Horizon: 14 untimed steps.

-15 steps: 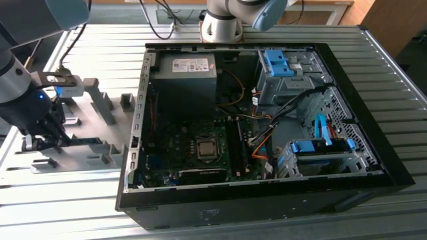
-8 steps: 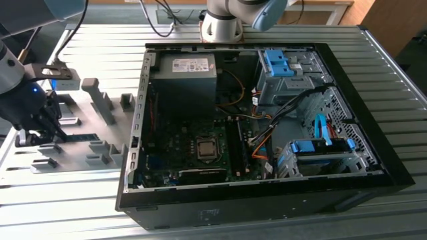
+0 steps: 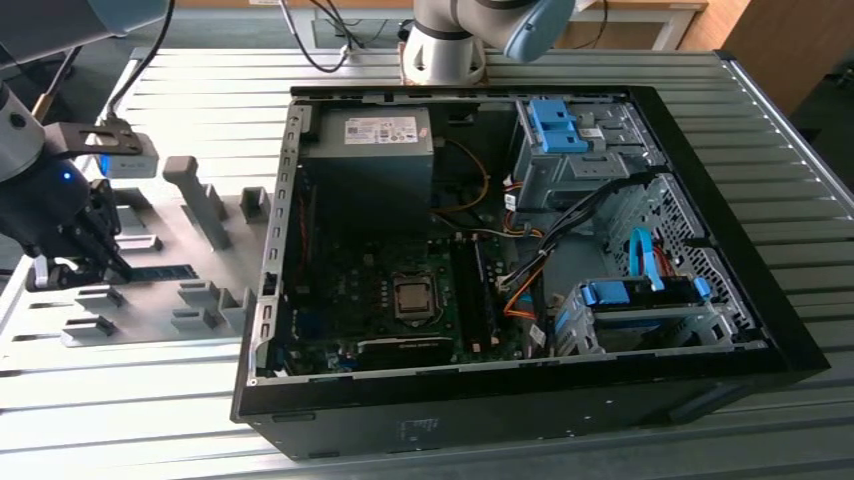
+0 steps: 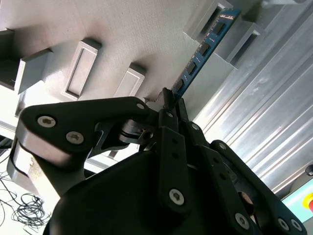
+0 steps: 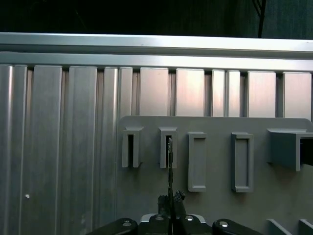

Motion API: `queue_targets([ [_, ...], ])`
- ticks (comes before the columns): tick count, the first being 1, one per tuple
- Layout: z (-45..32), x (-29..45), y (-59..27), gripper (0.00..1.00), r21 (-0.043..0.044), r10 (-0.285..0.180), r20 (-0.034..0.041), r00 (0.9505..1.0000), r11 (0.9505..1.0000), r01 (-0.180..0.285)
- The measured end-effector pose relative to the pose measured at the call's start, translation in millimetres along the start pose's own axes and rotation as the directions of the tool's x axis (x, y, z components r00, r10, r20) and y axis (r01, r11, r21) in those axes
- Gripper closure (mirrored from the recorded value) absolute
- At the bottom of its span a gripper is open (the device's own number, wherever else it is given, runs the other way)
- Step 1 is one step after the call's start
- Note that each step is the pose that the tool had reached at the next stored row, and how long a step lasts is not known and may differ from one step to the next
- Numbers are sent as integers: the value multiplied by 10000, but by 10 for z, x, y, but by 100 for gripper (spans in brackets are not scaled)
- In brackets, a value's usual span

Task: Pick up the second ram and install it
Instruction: 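Pick up the second ram and move it above second insertion slot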

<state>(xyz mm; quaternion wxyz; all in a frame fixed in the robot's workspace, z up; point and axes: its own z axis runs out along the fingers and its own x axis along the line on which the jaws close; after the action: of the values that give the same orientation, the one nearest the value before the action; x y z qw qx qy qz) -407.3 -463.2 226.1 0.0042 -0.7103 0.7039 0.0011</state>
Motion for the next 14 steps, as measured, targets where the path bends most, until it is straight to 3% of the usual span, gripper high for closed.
queue_targets([
  [14,-5,0,0,86,2,195,-1,9998,9998,-195],
])
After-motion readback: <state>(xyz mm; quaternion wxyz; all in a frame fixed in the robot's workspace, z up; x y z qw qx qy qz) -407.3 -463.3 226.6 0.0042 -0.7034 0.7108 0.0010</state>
